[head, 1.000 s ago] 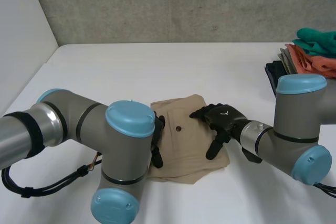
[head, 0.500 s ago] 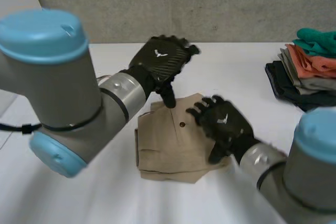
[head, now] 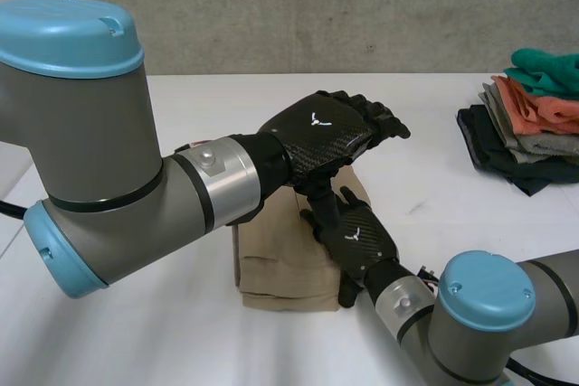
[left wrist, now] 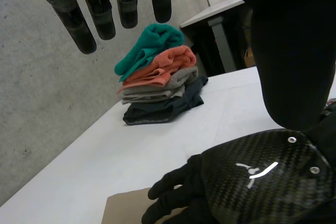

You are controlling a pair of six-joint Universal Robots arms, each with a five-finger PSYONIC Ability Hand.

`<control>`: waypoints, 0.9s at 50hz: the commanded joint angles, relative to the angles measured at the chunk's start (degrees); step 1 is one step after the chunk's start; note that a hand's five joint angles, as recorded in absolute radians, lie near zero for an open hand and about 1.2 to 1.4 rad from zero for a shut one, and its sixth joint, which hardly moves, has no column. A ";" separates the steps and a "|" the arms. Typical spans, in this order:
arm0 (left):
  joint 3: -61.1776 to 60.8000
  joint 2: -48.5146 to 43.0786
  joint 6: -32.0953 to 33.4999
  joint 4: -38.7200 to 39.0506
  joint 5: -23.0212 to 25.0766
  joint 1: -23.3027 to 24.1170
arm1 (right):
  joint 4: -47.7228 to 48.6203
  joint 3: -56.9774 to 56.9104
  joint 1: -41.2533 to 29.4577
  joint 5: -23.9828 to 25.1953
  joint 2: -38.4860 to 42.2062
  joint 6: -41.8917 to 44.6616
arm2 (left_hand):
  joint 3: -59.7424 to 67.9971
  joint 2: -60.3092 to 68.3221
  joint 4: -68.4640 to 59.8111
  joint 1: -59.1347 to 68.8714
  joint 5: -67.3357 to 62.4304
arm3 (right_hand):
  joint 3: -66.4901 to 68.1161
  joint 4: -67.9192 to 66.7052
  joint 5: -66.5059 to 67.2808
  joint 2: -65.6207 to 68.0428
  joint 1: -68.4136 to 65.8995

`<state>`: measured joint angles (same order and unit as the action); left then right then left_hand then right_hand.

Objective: Fold the laundry.

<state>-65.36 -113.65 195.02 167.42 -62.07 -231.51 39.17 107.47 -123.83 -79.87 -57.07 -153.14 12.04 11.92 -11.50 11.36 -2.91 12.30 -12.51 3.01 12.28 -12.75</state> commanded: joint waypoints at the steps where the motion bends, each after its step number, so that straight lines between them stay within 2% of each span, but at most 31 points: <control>1: -0.21 -0.08 0.01 0.01 -0.07 -0.08 | 1.70 -2.79 -0.27 -0.63 1.25 0.04 | -0.65 -0.53 0.11 0.03 1.51 | 11.22 -11.00 10.50 11.24 -10.77; 12: -0.38 0.44 -0.08 0.01 -0.07 -0.17 | 1.18 -6.57 -0.36 -0.90 1.34 -0.40 | -0.48 -0.36 -0.06 0.20 1.35 | 11.58 -11.37 10.86 11.60 -11.13; 16: -0.38 0.45 -0.08 0.01 -0.07 -0.17 | 1.26 -8.32 -0.36 -0.90 2.66 -0.23 | -0.48 -0.36 -0.06 0.20 1.35 | 15.43 -15.21 14.71 15.45 -14.97; 21: -0.47 0.62 -0.08 -0.08 -0.15 -0.08 | 1.44 -11.66 -0.27 -0.72 4.33 -0.14 | -0.32 -0.19 -0.22 0.36 1.18 | 67.58 -67.36 66.86 67.59 -67.12; 26: -0.30 2.28 0.01 0.01 -0.77 -0.52 | 1.61 -15.18 0.08 -0.55 3.81 -0.49 | -0.32 -0.19 -0.22 0.37 1.18 | 67.70 -67.49 66.99 67.72 -67.25; 35: 0.23 7.65 -0.08 1.15 -2.17 -4.47 | 1.61 -24.93 1.83 -0.37 1.52 -1.20 | -0.48 -0.36 -0.06 0.20 1.35 | 67.70 -67.49 66.99 67.72 -67.25; 40: 0.23 9.32 -0.08 2.38 -2.26 -5.53 | 1.79 -33.45 7.89 -0.46 0.12 -4.00 | -0.65 -0.53 0.11 0.03 1.51 | 67.70 -67.49 66.99 67.72 -67.25; 45: 0.23 10.02 -0.17 2.47 -2.35 -5.79 | 1.70 -41.63 17.47 0.16 -1.03 -13.31 | -0.65 -0.53 0.11 0.03 1.51 | 67.70 -67.49 66.99 67.72 -67.25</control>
<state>-65.11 -104.33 194.92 169.64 -64.41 -236.99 40.91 74.11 -115.72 -80.26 -56.97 -157.88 12.04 11.92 -11.50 11.36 -2.91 65.32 -68.74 52.35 66.64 -60.30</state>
